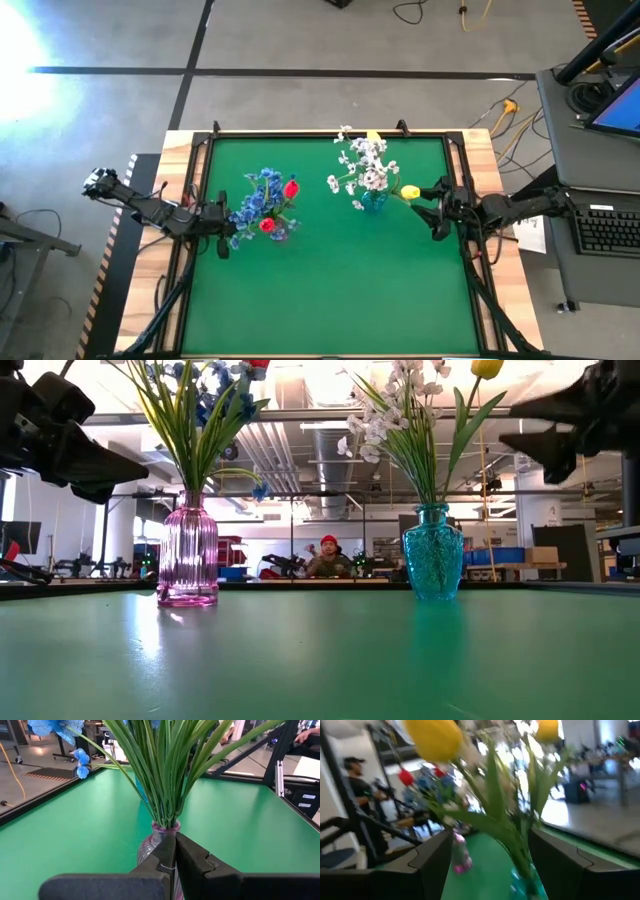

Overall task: Sort flowers into vase by color
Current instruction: Return to Home Position

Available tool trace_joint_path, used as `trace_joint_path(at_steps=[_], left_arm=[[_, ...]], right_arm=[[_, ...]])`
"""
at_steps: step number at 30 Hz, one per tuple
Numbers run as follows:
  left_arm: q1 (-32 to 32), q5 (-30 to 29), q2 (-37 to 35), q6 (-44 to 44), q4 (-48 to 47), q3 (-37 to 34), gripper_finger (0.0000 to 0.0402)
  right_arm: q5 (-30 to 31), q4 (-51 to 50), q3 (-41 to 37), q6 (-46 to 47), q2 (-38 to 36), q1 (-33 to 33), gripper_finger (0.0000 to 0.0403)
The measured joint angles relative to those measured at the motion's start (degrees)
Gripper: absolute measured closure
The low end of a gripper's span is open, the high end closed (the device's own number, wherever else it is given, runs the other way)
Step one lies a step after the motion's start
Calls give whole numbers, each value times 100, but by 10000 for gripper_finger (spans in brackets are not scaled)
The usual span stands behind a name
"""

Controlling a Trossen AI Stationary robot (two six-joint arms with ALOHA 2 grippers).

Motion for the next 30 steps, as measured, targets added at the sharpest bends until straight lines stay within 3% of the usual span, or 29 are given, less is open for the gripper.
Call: trace_joint_path(at_steps=[5,20,23,30], left_arm=[[0,2,46,0,1,0,402],[0,1,73,0,2,-2,402],[0,0,73,0,1,-2,402],[0,0,73,0,1,-2,402]], right_arm=[[16,-520,0,-49,0,-18,154],[-71,-695,0,-646,-2,-188,154],[-498,-728,0,-649,-2,-365,154],[-2343,-961,0,-712,-2,-855,154]])
